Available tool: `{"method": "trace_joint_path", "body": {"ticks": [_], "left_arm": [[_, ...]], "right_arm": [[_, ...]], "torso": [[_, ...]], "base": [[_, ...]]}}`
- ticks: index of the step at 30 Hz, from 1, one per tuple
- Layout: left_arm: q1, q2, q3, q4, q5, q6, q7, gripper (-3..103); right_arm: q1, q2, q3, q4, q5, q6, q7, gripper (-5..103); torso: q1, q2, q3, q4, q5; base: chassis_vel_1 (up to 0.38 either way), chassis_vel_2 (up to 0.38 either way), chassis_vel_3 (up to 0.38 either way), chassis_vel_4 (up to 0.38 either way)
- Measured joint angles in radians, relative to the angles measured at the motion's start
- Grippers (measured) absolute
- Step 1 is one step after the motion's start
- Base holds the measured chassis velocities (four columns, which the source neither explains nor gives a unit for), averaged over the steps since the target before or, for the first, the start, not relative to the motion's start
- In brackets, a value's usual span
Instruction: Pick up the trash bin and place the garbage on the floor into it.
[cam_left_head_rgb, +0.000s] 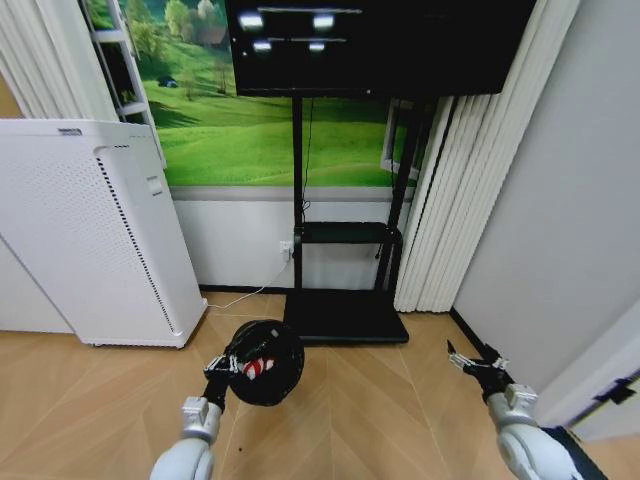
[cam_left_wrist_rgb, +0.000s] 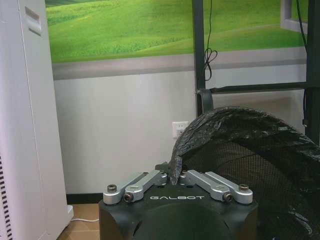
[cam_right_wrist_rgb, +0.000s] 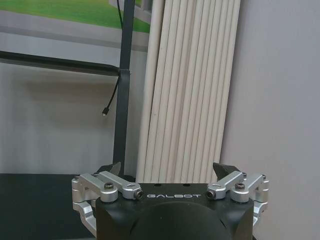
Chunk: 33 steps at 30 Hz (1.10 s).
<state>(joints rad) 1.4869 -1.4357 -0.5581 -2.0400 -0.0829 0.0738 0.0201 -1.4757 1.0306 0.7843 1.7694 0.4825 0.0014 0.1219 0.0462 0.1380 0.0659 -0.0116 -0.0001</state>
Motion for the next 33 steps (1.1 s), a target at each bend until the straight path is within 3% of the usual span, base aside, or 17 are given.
{"method": "trace_joint_path", "body": {"ticks": [22, 33], "left_arm": [[0.003, -0.025, -0.005, 0.020, 0.007, -0.015, 0.001, 4], [-0.006, -0.026, -0.004, 0.038, 0.007, -0.018, 0.002, 4]], "right_arm": [[0.002, 0.000, -0.003, -0.002, -0.001, 0.002, 0.000, 100], [0.002, 0.000, -0.003, -0.002, -0.001, 0.002, 0.001, 100]], "torso": [[0.000, 0.000, 0.000, -0.0001, 0.0001], [0.000, 0.000, 0.000, 0.0001, 0.0000]], "base": [[0.002, 0.001, -0.003, -0.002], [0.152, 0.158, -0.146, -0.150]]}}
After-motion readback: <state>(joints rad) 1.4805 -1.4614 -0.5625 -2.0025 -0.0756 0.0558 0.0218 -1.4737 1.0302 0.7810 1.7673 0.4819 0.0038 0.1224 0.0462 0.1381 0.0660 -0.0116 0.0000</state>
